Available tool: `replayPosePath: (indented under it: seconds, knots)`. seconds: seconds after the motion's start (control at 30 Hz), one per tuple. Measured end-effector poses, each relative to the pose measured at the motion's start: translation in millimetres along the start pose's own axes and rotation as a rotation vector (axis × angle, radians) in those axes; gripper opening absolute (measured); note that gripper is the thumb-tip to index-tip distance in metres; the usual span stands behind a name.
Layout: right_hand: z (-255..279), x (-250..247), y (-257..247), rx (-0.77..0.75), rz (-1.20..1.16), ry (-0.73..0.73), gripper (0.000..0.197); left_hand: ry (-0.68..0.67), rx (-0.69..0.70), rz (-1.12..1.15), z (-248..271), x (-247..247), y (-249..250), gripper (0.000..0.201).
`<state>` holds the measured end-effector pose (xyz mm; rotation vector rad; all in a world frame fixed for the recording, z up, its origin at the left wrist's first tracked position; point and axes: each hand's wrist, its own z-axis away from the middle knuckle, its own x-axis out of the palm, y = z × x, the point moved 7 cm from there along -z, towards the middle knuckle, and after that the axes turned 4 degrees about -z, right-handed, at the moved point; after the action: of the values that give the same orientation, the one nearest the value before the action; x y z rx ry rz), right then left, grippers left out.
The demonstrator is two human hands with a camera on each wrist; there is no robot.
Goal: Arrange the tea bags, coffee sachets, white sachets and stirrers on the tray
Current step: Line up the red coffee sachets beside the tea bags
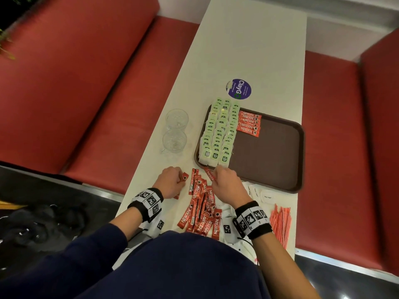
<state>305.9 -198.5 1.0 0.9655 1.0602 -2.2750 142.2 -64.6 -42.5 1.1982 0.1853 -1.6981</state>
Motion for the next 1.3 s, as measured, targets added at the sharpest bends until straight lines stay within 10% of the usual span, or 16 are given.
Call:
replayPosePath:
  seconds: [0.23,0.83,1.3]
  knots:
    - [15,32,-9,0.108,0.111,-0.088,0.060,0.006,-0.022,-0.075,-1,11,38,0.070]
    - [-7,21,0,0.155,-0.188,0.103,0.024,0.021,0.001,0.172,-3,0,40,0.035]
    - [5,-51,-17,-0.024,-0.830,0.163,0.032,-0.190,-0.015,1.241,22,-22,83,0.033]
